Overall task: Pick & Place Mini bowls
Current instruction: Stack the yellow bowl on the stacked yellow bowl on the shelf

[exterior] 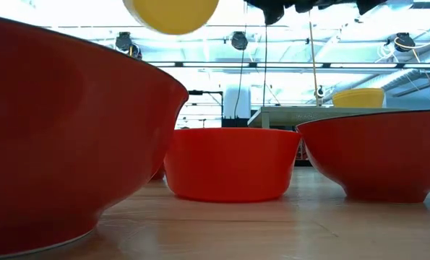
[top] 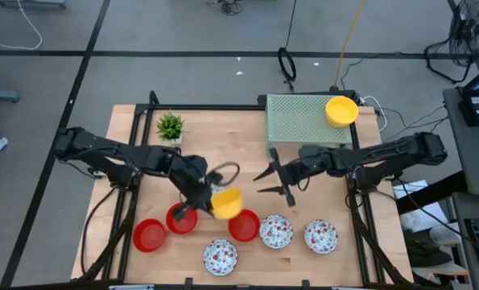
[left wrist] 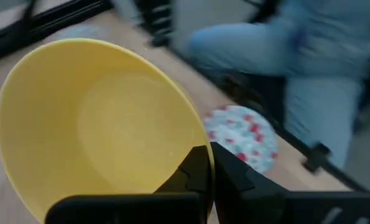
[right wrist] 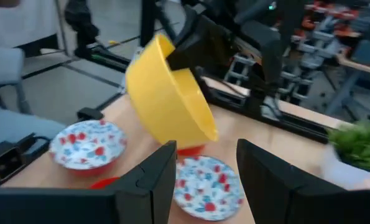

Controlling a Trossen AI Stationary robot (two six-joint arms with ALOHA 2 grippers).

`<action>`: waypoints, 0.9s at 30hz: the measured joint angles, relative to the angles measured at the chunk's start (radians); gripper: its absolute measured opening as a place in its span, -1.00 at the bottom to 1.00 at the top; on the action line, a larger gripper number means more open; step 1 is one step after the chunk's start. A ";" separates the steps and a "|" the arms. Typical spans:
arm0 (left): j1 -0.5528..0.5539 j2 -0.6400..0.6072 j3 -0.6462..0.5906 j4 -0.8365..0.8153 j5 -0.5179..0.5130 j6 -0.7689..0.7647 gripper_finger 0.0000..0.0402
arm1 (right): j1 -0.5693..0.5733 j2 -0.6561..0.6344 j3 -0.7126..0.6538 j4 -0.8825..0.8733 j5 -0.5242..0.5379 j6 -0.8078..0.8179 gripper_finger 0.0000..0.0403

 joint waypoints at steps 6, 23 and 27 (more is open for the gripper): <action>-0.040 0.053 0.000 0.031 0.110 0.228 -0.96 | 0.077 0.064 0.000 0.090 -0.105 0.029 -0.23; -0.066 0.092 -0.001 0.225 0.323 0.433 -0.95 | 0.150 0.254 0.000 0.463 -0.132 0.012 -0.23; -0.064 0.114 -0.002 0.236 0.393 0.438 -0.98 | 0.150 0.264 0.025 0.476 -0.156 -0.026 -0.23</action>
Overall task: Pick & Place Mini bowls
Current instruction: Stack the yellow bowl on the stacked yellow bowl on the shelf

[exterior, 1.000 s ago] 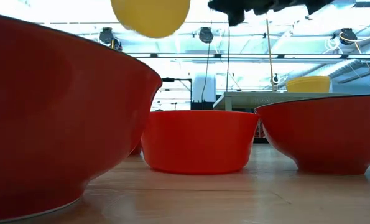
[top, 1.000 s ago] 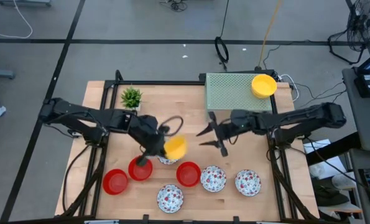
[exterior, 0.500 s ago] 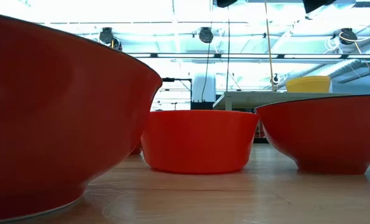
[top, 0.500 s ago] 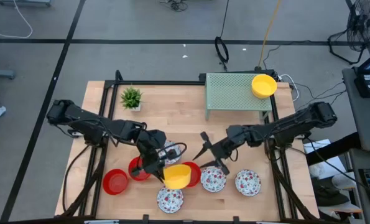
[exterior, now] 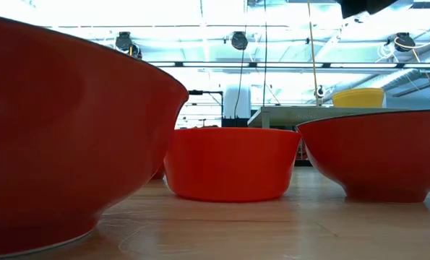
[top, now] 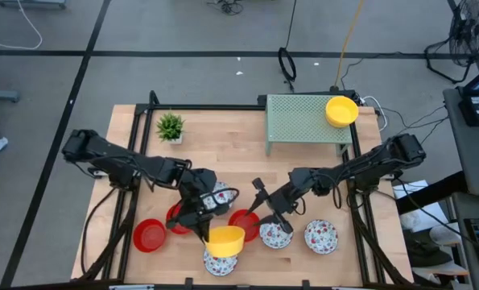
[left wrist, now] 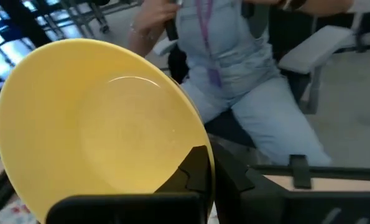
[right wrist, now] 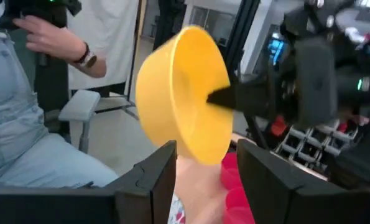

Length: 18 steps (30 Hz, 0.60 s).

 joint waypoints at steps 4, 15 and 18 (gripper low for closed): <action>0.003 0.032 0.000 0.020 0.015 0.002 -0.96 | 0.000 0.007 0.053 -0.049 -0.045 -0.003 -0.23; 0.094 0.059 0.000 0.066 0.047 0.036 -0.98 | 0.029 0.012 0.067 -0.128 -0.154 0.026 -0.23; 0.118 0.060 0.000 0.074 0.100 0.057 -0.95 | 0.040 0.010 0.068 -0.132 -0.146 0.001 -0.23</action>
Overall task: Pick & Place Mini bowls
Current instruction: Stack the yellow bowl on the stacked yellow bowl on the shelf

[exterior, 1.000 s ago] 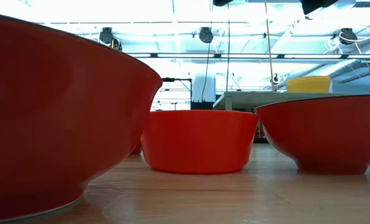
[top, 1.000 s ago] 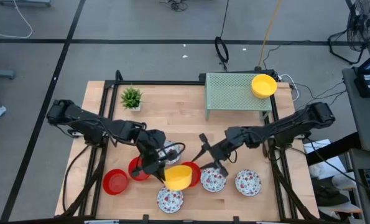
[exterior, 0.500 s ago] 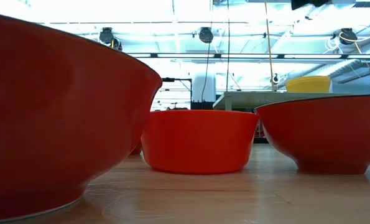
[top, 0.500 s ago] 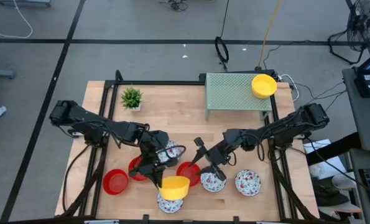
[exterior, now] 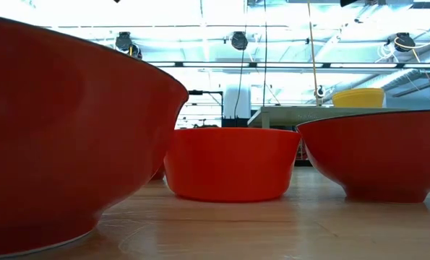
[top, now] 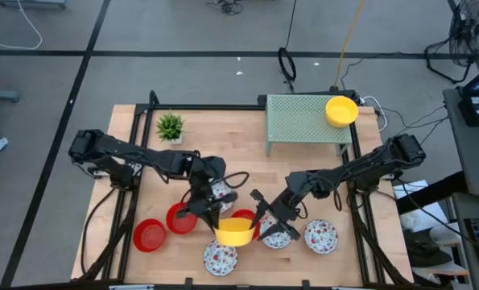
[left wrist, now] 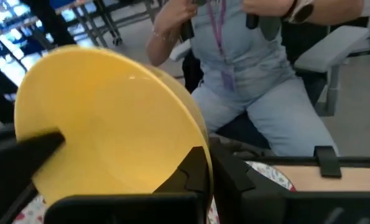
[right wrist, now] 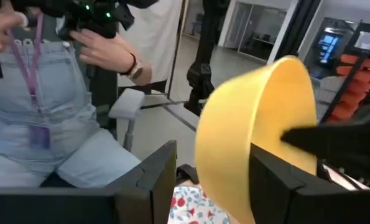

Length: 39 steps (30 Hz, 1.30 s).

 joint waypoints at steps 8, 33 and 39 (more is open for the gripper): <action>0.010 0.000 0.000 0.030 0.056 0.029 -0.96 | -0.001 0.002 0.000 0.024 -0.007 -0.042 -0.31; -0.001 -0.003 0.001 0.086 0.003 0.062 -0.76 | 0.009 0.002 -0.002 0.082 -0.024 0.006 -0.99; -0.026 -0.003 0.001 0.210 0.001 -0.123 -0.49 | 0.028 0.002 -0.002 0.099 -0.014 -0.013 -1.00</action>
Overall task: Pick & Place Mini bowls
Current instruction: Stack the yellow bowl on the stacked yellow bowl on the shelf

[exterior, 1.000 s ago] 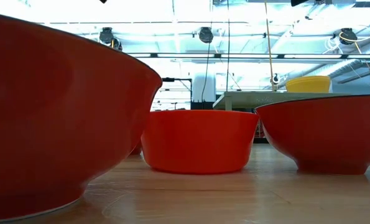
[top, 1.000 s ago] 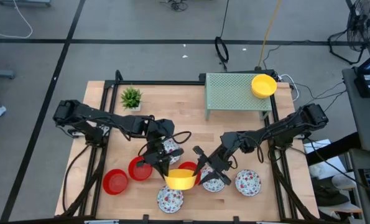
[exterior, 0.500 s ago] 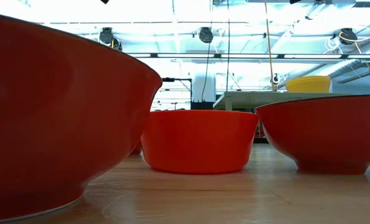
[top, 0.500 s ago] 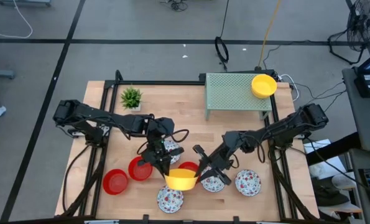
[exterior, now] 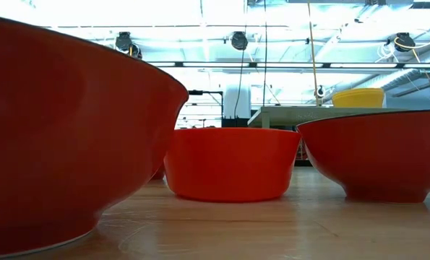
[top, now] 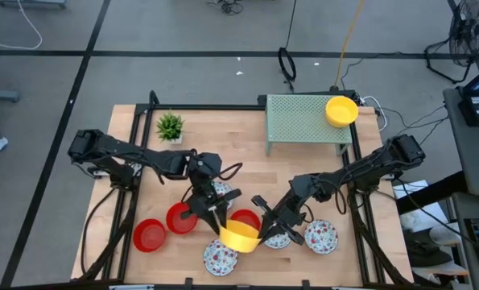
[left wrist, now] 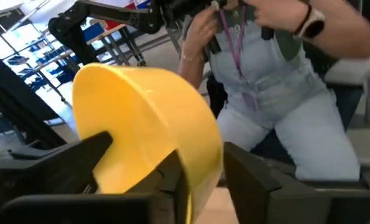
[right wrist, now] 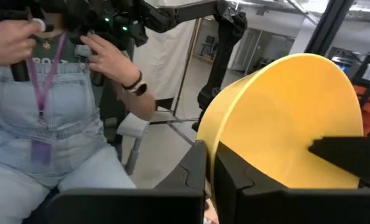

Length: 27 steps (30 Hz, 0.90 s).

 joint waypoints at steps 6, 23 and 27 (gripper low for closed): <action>-0.036 0.000 0.000 0.045 -0.080 -0.116 -0.08 | 0.006 -0.010 0.000 -0.015 0.006 0.014 -1.00; -0.042 -0.007 -0.003 0.196 -0.874 -0.206 0.36 | -0.105 -0.261 0.003 -0.540 0.222 0.362 -1.00; -0.033 -0.007 -0.003 0.146 -0.906 -0.235 0.36 | -0.145 -0.292 0.002 -0.636 0.272 0.415 -1.00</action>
